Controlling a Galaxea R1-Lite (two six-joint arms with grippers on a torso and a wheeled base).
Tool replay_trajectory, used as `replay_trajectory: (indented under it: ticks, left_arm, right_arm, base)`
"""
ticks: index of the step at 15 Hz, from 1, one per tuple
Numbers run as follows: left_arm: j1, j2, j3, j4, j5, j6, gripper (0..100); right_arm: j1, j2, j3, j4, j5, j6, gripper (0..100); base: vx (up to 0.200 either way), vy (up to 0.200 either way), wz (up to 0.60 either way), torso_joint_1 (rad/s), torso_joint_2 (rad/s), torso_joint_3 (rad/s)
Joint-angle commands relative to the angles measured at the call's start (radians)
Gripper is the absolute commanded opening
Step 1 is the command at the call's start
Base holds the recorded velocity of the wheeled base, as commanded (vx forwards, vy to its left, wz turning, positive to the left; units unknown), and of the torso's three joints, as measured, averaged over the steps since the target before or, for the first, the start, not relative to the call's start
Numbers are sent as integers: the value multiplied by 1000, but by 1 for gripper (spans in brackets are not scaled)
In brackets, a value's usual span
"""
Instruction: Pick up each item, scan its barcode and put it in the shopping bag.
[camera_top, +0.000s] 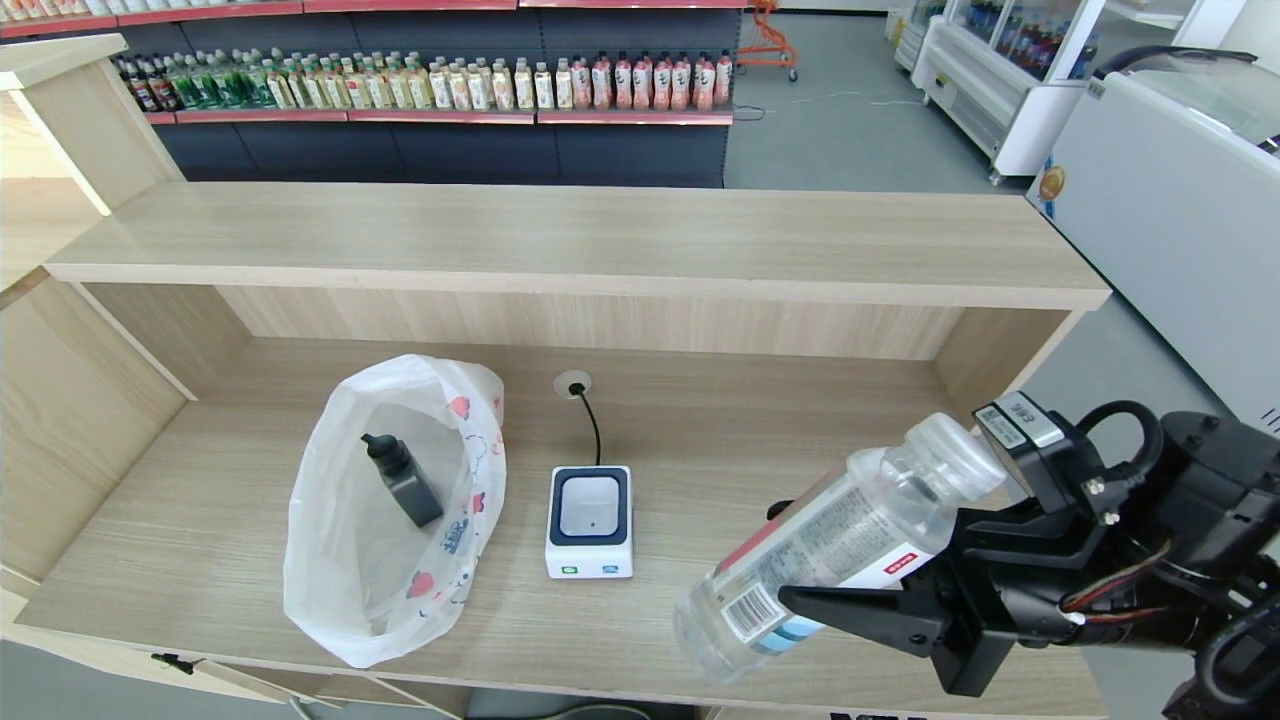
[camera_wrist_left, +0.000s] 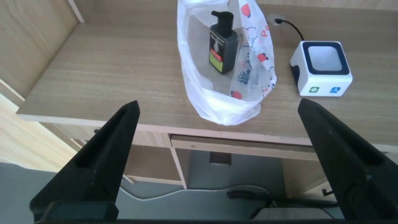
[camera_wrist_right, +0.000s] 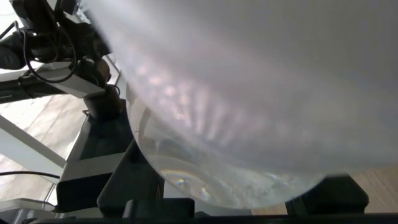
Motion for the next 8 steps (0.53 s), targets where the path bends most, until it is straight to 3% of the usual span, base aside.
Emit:
replay_trajectory:
  ticks: [1, 8]
  left_arm:
    - [0, 0, 0, 0, 1, 0, 100]
    - [0, 0, 0, 0, 1, 0, 100]
  right_arm:
    - [1, -2, 1, -3, 1, 0, 0]
    - [-12, -10, 4, 0, 1, -1, 0]
  base:
    - [0, 0, 0, 0, 0, 0]
    - [0, 0, 0, 0, 0, 0]
